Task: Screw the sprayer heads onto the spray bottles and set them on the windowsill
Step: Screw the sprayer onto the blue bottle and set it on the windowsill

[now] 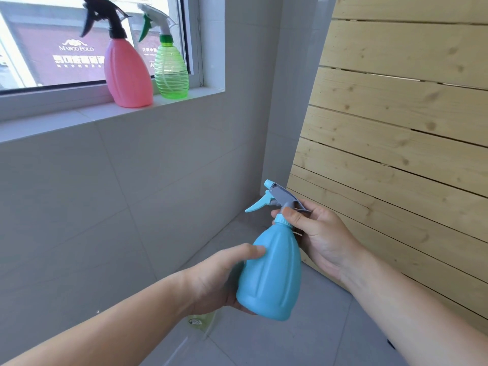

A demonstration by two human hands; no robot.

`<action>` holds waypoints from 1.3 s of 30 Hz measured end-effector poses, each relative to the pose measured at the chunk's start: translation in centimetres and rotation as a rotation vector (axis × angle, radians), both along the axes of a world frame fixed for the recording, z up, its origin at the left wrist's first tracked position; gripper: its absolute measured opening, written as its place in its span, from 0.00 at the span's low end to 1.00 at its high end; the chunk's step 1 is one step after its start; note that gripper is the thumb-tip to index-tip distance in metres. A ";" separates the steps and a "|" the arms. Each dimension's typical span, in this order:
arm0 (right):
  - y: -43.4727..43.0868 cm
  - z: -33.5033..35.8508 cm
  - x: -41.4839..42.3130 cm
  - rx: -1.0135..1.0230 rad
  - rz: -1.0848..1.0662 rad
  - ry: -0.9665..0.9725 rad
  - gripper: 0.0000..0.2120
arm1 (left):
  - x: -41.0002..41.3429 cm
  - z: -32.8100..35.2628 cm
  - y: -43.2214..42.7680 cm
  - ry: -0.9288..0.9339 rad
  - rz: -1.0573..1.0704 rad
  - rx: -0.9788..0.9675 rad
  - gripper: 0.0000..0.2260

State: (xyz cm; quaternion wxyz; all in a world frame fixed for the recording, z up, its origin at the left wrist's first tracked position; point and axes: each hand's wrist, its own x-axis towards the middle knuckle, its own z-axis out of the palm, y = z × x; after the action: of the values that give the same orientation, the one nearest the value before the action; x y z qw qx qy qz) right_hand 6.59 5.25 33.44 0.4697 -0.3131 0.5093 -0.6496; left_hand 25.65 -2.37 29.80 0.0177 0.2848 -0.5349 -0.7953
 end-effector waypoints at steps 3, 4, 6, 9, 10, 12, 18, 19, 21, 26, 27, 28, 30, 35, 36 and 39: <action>0.1 0.3 -0.1 -0.011 -0.005 -0.012 0.08 | 0.5 0.1 -0.2 0.042 -0.015 0.026 0.26; 0.1 0.3 -0.1 -0.013 -0.004 -0.011 0.08 | 0.5 0.2 -0.2 0.035 -0.015 -0.002 0.30; 0.2 0.3 0.0 -0.014 -0.003 -0.009 0.08 | 0.4 0.5 0.0 -0.005 -0.002 -0.087 0.37; 0.3 0.2 0.1 -0.013 -0.016 -0.003 0.08 | 0.2 0.5 0.3 -0.033 -0.011 -0.159 0.43; 0.3 0.3 0.1 -0.013 -0.018 -0.002 0.08 | 0.1 0.5 0.4 -0.034 -0.018 -0.163 0.42; 0.3 0.3 0.1 -0.015 -0.013 0.000 0.08 | 0.1 0.4 0.4 -0.020 -0.038 -0.127 0.34; 0.2 0.1 0.1 -0.022 -0.005 0.018 0.09 | -0.2 0.6 0.7 -0.026 -0.003 -0.199 0.31; 0.2 0.0 0.2 -0.018 -0.008 0.035 0.09 | -0.3 0.7 0.8 -0.053 0.020 -0.243 0.33; 0.1 -0.1 0.4 -0.007 -0.014 0.056 0.10 | -0.4 0.5 1.0 -0.091 0.066 -0.294 0.35; 0.0 0.2 0.2 -0.006 -0.028 0.016 0.08 | -0.3 0.5 1.1 -0.024 0.043 -0.140 0.32; 0.0 0.4 0.0 -0.007 -0.026 -0.002 0.07 | -0.2 0.5 0.8 0.001 0.029 -0.086 0.31; 0.1 0.5 -0.1 -0.008 -0.022 -0.017 0.07 | -0.1 0.5 0.6 0.026 0.010 -0.040 0.30; 0.1 0.4 -0.3 -0.012 -0.012 -0.041 0.07 | 0.1 0.6 0.5 0.054 -0.022 -0.009 0.28; 0.0 0.0 0.2 0.007 -0.053 -0.004 0.09 | -0.6 0.5 1.3 -0.057 0.079 -0.253 0.31; 0.0 0.0 0.3 0.010 -0.062 -0.011 0.09 | -0.7 0.5 1.5 -0.080 0.120 -0.286 0.32; -0.1 0.4 0.1 0.007 -0.056 -0.053 0.07 | -0.8 0.6 1.5 -0.069 0.128 -0.276 0.32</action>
State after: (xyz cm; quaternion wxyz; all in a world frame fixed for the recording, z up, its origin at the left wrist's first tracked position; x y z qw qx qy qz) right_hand 6.68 5.19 33.87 0.4657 -0.2797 0.5076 -0.6687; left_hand 24.89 -0.89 30.40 0.0888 0.3405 -0.6201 -0.7011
